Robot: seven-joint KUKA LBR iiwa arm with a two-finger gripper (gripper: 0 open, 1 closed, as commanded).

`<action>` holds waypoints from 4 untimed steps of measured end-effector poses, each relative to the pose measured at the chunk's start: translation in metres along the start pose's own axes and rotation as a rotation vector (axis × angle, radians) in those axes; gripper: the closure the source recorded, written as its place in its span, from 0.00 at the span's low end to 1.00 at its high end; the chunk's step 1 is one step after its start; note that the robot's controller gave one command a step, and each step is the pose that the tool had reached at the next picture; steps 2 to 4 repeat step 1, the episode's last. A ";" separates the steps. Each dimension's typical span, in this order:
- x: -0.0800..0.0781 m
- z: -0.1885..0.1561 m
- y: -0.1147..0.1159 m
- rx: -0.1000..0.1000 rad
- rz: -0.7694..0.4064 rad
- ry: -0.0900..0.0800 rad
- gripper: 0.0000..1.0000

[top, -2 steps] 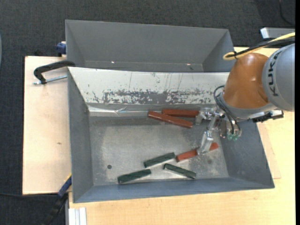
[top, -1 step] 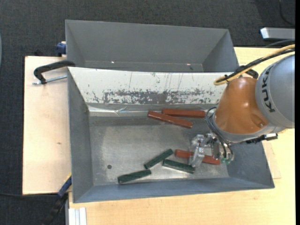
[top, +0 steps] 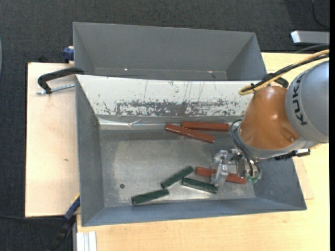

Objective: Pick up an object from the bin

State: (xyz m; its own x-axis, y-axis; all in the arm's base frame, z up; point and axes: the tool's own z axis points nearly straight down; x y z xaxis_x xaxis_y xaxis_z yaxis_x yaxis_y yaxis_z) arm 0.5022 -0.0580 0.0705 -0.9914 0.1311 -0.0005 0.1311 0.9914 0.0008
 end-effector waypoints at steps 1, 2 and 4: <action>-0.051 -0.209 -0.020 0.000 -0.027 -0.005 1.00; -0.051 -0.209 -0.020 0.000 -0.027 -0.005 1.00; -0.051 -0.209 -0.020 0.000 -0.027 -0.005 1.00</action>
Offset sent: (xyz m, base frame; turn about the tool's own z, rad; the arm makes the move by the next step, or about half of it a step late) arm 0.0000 0.0000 0.0000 0.0000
